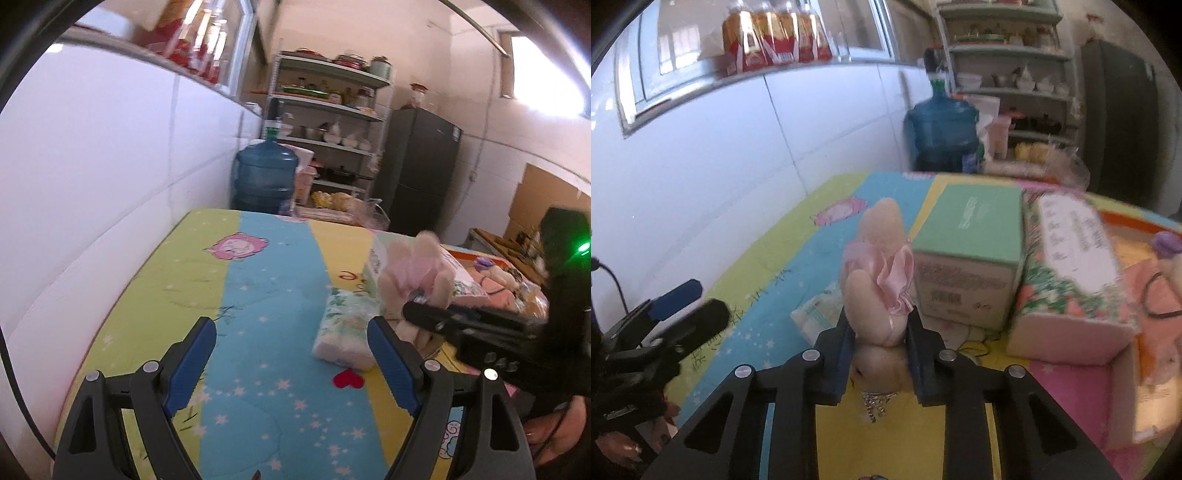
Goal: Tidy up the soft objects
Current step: 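Grasp the white flour bag with the left tool while the right tool grasps the pink plush bunny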
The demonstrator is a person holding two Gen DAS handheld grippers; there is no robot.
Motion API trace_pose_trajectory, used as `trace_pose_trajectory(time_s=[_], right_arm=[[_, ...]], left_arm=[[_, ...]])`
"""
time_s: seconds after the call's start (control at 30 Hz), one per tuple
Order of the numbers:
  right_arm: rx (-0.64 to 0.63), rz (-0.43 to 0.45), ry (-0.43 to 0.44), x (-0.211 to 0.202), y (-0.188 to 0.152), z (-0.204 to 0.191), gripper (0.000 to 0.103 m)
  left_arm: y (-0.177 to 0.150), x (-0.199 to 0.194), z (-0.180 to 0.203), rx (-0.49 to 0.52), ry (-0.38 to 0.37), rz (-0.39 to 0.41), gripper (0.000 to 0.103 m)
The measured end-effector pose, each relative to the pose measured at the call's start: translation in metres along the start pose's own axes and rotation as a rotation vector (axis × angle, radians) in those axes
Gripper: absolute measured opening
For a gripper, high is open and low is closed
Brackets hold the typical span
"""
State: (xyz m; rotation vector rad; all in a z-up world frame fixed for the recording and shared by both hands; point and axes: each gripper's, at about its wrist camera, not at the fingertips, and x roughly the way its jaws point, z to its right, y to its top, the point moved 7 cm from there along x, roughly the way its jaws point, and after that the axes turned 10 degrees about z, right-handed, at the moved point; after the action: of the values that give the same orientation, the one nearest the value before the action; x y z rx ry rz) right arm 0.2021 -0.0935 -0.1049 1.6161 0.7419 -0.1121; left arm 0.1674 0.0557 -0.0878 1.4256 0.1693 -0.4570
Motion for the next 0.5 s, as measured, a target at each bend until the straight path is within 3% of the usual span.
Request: trace_pose_trajectory(time_s=[0.27, 0.5], right_arm=[[0.019, 0.078, -0.019, -0.042, 0.011, 0.011, 0.027], [0.056, 0.084, -0.020, -0.052, 0.008, 0.021, 0.027]], left_arm=[[-0.010, 0.040, 0.035, 0.121, -0.110, -0.114, 0.084], [-0.026, 0.069, 0.051, 0.183, -0.121, -0.242, 0.084]])
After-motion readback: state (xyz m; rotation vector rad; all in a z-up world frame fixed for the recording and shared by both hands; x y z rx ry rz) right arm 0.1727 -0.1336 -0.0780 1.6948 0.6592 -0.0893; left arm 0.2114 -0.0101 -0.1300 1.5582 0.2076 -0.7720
